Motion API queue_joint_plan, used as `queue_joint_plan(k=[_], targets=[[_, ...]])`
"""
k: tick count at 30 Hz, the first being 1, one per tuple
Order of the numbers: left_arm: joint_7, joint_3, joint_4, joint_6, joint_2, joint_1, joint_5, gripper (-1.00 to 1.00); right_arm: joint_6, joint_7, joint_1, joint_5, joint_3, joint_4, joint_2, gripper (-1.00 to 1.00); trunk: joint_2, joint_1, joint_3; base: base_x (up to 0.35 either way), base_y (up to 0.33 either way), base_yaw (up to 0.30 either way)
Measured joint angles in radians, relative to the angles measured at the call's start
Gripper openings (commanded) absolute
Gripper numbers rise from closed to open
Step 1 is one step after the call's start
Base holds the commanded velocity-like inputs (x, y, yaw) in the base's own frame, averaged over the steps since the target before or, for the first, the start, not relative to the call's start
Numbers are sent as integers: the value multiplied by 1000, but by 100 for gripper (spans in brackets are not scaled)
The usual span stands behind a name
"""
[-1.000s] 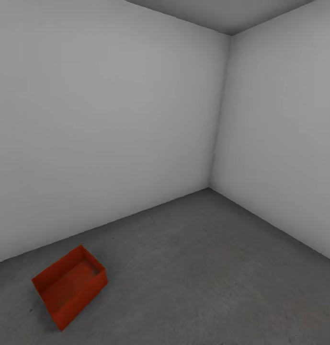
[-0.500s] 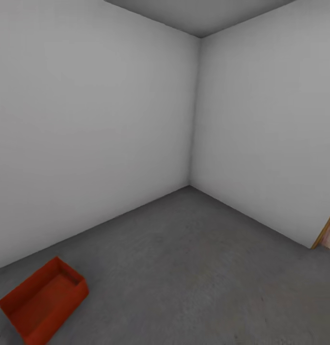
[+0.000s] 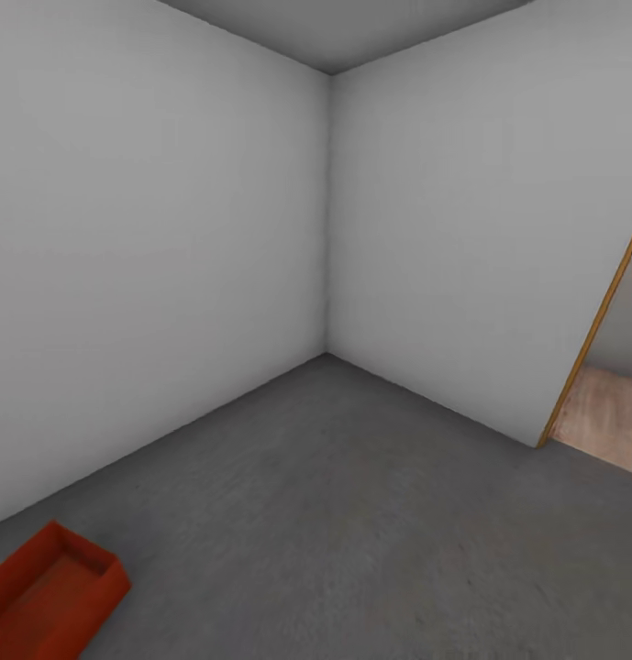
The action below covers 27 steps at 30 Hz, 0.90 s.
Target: Move the two storage containers from the living room to the garage. In the garage, place one container on the floor and stack the other container on top of it (either order is fine).
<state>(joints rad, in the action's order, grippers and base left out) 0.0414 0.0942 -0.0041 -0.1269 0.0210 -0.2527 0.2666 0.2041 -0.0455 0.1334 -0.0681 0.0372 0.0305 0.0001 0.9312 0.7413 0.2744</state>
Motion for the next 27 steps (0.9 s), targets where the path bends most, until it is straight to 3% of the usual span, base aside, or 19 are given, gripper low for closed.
queue_joint_plan(k=[27], targets=[[6, 1, 3, -3, 0, 17, 5, 100, 0, 0, 0, 0, 0, -1, -6, 100, 0, 0, 0, 0, 0, -295]])
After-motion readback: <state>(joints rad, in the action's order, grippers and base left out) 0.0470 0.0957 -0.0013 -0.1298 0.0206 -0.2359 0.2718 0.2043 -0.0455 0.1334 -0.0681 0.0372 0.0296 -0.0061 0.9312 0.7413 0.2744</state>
